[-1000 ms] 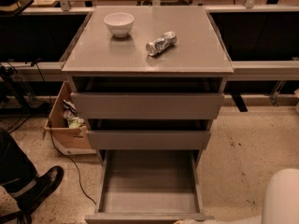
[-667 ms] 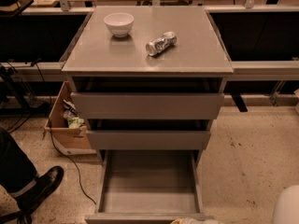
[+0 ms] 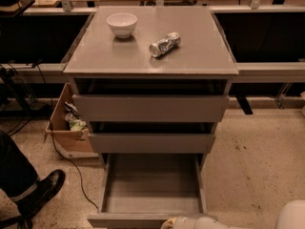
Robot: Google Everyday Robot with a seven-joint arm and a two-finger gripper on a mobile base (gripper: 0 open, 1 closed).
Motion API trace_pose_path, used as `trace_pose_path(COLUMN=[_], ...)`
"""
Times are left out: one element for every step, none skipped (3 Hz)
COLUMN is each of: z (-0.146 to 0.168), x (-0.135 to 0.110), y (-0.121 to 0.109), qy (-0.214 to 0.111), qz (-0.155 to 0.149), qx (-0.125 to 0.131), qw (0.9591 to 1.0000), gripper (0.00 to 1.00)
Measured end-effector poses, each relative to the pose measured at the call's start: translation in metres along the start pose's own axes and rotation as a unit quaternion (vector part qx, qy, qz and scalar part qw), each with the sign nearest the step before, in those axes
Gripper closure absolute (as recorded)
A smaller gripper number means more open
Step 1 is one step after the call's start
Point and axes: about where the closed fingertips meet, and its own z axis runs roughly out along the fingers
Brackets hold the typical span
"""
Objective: Close bottom drawer
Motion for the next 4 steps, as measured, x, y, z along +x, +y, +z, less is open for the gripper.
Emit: trace_pose_path(z=[0.012,0.037,0.049,0.08], x=[-0.007,-0.026,-0.041,-0.086], y=[-0.005,-0.018,-0.025,-0.045], qy=[-0.009,-0.025,-0.036,-0.067], qz=[-0.012,-0.039,-0.058,-0.11], qx=[-0.006,-0.017,-0.022,-0.033], qw=[0.9999,0.9988,0.9974,0.9912], gripper=[1.0,1.0,1.0,1.0])
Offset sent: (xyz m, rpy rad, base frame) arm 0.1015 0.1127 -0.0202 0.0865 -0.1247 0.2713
